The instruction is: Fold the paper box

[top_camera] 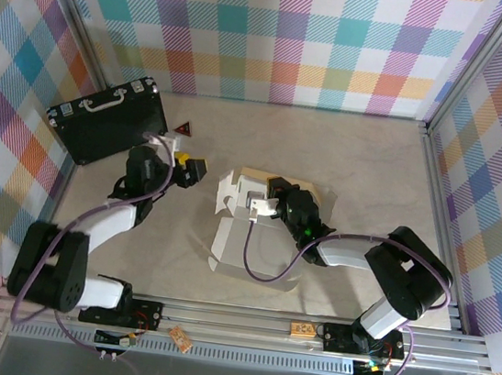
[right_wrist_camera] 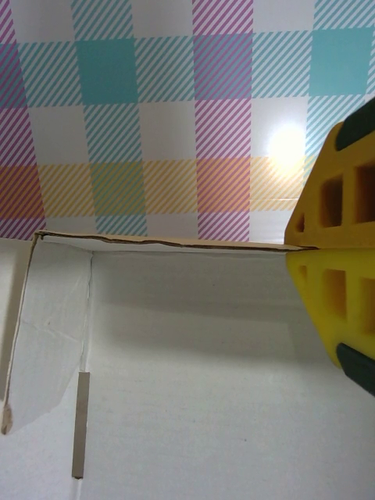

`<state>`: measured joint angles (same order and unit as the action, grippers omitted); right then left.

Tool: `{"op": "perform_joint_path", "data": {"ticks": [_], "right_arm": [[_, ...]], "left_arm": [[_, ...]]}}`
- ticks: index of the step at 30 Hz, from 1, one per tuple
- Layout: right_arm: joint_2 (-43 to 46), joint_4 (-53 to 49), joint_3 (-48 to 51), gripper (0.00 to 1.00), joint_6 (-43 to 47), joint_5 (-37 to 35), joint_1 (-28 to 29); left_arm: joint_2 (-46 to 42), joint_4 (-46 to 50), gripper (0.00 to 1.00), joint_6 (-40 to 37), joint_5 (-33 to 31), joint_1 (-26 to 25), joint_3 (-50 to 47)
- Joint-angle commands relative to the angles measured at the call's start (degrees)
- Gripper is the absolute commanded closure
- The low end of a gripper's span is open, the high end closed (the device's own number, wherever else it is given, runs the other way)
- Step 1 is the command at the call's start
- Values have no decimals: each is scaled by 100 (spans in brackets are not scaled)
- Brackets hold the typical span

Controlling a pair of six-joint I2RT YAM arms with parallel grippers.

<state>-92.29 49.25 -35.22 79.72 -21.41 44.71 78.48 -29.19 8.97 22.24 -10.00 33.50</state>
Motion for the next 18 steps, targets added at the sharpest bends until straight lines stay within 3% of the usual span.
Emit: {"op": "perform_joint_path", "data": {"ticks": [1,5,9,12,18], "right_arm": [[124,-4,68,100,-168,90,4],[148,-30,47,100,-160,104,4],[129,3,61,100,-168,95,3],[174,-21,80,100,-176,110,5],[186,-31,76,100,-196,137,3]], "left_arm": [[400,237,32,-388,294,-316,118],[592,674,31,-476,591,-510,320],[793,336,27,-595,817,-901,45],[791,-389,24,-546,792,-957,-403],[700,-124,22,-894,444,-1155,-194]]}}
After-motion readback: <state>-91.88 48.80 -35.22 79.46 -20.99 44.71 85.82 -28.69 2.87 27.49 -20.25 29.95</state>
